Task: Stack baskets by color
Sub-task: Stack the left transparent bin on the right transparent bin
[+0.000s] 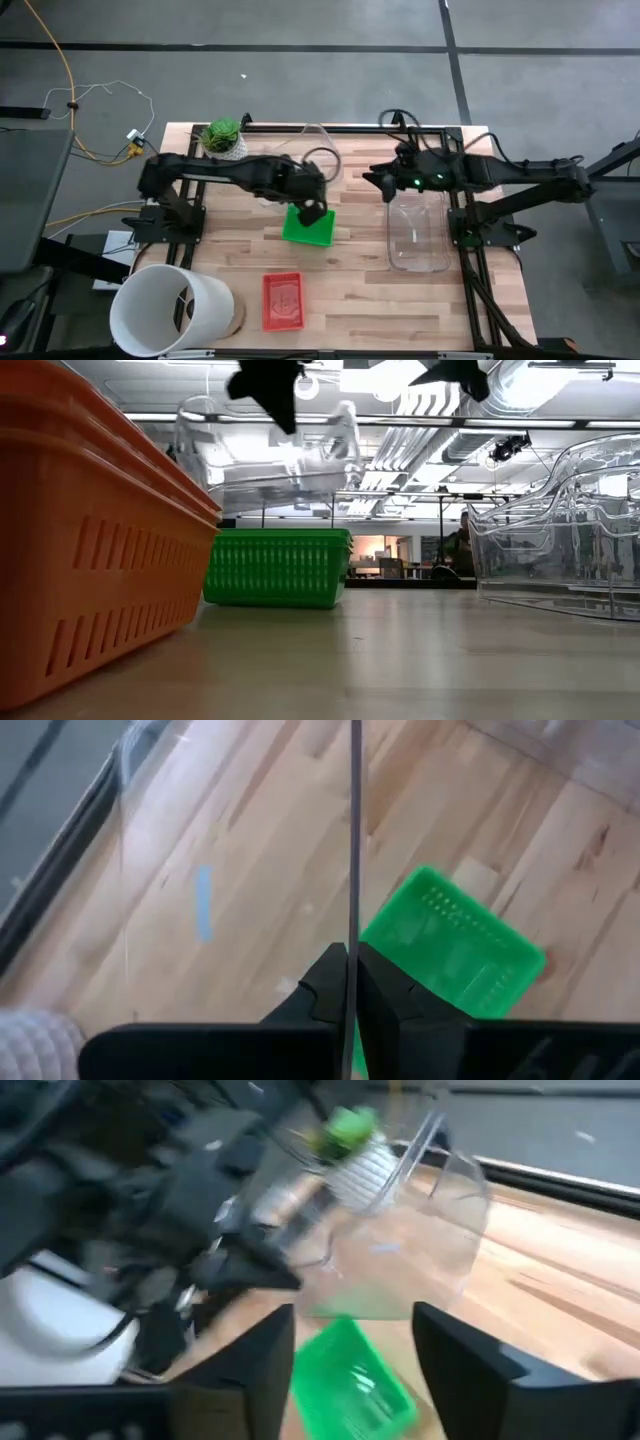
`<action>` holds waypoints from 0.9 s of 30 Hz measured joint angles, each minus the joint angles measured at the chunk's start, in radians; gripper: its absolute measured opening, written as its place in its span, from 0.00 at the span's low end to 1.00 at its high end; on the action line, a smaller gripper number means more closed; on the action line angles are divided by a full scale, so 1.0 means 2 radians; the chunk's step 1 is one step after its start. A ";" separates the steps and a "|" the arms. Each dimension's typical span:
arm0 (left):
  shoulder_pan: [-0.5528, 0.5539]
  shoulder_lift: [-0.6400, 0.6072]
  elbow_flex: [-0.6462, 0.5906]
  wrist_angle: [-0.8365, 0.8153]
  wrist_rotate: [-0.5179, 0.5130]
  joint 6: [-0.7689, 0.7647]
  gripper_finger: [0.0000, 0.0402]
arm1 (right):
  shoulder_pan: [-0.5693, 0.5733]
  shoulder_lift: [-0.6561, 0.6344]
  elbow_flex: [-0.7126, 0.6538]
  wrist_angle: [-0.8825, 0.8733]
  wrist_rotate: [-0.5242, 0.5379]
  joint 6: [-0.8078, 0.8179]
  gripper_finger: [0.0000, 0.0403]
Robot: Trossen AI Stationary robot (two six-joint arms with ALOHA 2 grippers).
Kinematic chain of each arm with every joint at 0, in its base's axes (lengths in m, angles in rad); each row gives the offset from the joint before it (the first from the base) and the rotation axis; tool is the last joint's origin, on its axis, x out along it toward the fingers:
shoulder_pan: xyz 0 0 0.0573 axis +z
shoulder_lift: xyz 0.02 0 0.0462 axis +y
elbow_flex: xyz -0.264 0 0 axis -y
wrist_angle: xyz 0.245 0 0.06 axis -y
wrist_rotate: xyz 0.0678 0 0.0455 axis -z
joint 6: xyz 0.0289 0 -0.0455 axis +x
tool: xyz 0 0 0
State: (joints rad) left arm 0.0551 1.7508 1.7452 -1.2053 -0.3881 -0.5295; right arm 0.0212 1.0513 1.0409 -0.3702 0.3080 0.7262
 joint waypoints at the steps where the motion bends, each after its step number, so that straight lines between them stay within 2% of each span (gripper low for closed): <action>1: 0.000 0.016 0.013 0.000 -0.002 0.013 0.00 | -0.006 0.012 0.020 -0.031 0.000 0.004 0.50; 5: -0.001 0.067 0.056 0.014 0.000 0.048 0.00 | -0.031 0.058 0.089 -0.126 0.009 0.005 0.57; 10: -0.003 0.104 0.080 0.026 0.000 0.083 0.00 | -0.056 0.103 0.137 -0.180 0.012 0.010 0.59; 17: -0.006 0.112 0.083 0.058 -0.002 0.107 0.00 | -0.093 0.150 0.144 -0.203 0.008 0.031 0.59; 24: -0.007 0.112 0.082 0.053 0.015 0.150 0.00 | -0.116 0.153 0.144 -0.202 -0.040 0.030 0.59; 27: -0.006 0.112 0.082 0.054 0.004 0.153 0.00 | -0.121 0.153 0.144 -0.211 -0.052 0.031 0.59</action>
State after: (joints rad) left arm 0.0427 1.9743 1.9091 -1.0983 -0.3794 -0.2232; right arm -0.2207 1.3576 1.3281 -0.7919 0.2045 0.7884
